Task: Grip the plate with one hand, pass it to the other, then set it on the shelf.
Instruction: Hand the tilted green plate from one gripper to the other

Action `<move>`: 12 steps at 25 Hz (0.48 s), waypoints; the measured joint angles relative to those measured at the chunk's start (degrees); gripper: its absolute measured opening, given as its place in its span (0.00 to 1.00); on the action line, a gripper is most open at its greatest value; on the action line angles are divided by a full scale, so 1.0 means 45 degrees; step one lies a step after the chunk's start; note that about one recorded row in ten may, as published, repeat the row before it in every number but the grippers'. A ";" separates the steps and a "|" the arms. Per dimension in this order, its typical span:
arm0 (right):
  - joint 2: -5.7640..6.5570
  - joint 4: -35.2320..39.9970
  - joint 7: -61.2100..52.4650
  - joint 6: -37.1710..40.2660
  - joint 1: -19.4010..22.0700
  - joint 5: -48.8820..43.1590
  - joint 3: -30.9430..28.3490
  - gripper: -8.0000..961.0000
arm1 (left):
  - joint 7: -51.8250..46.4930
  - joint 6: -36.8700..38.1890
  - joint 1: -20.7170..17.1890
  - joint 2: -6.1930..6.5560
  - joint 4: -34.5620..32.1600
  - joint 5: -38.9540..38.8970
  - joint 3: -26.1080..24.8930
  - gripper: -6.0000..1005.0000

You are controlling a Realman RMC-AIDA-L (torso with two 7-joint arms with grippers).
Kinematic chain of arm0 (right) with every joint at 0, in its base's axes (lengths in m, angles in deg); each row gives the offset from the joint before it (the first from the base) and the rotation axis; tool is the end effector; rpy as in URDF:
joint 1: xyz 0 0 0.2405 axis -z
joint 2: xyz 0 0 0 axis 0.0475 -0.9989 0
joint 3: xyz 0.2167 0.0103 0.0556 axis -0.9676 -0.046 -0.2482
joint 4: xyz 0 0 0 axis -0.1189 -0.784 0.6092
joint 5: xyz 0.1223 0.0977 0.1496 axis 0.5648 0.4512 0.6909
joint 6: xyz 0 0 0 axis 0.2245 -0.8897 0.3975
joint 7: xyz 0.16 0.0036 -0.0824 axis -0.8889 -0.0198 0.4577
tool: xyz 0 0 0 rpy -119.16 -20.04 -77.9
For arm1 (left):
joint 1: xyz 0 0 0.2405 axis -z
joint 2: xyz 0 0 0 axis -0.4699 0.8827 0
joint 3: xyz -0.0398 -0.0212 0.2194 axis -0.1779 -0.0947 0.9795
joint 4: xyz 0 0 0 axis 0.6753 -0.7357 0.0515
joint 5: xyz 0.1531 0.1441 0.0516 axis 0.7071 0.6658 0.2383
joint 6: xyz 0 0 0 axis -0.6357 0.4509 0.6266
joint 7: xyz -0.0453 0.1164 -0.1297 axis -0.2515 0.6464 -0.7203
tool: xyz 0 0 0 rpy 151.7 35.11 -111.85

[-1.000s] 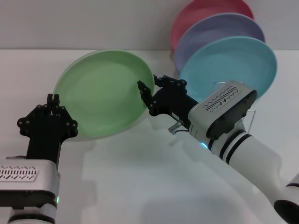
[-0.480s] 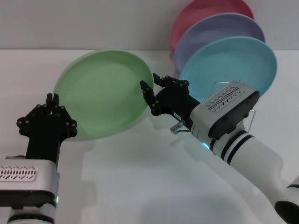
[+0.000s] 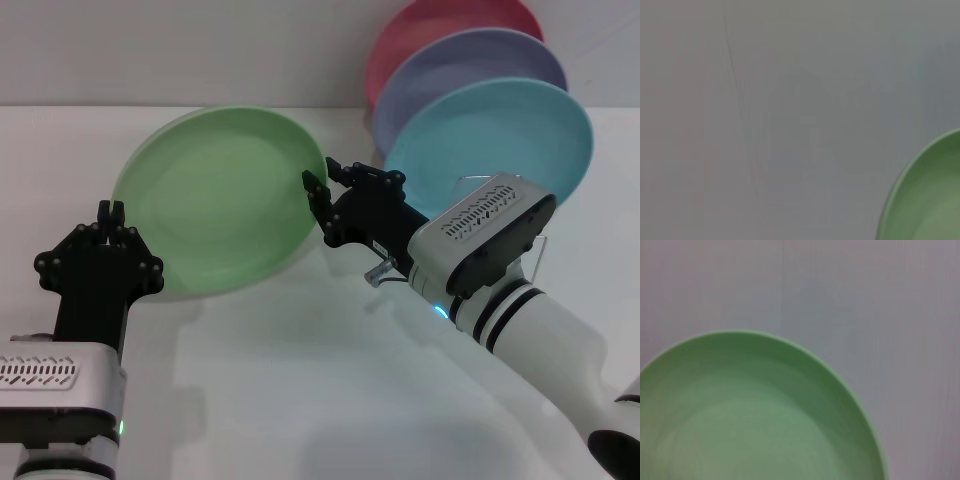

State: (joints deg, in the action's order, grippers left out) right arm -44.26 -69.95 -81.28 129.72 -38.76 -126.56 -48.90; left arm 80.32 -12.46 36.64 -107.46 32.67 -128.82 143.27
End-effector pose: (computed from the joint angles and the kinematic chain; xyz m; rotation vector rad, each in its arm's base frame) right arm 0.1595 0.3618 -0.1428 -2.1412 0.4240 0.7169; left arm -0.2112 0.2790 -0.0673 -1.4931 -0.4613 -0.4874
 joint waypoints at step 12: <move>0.0001 0.0049 -0.0015 -0.0021 0.0000 0.0000 -0.0118 0.22 | -0.0128 -0.0070 0.0101 -0.0001 0.0067 0.0000 -0.0015 0.11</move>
State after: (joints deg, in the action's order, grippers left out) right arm -44.25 -69.73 -81.35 129.63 -38.76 -126.56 -49.43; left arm 79.75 -12.77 37.09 -107.47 32.97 -128.82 143.20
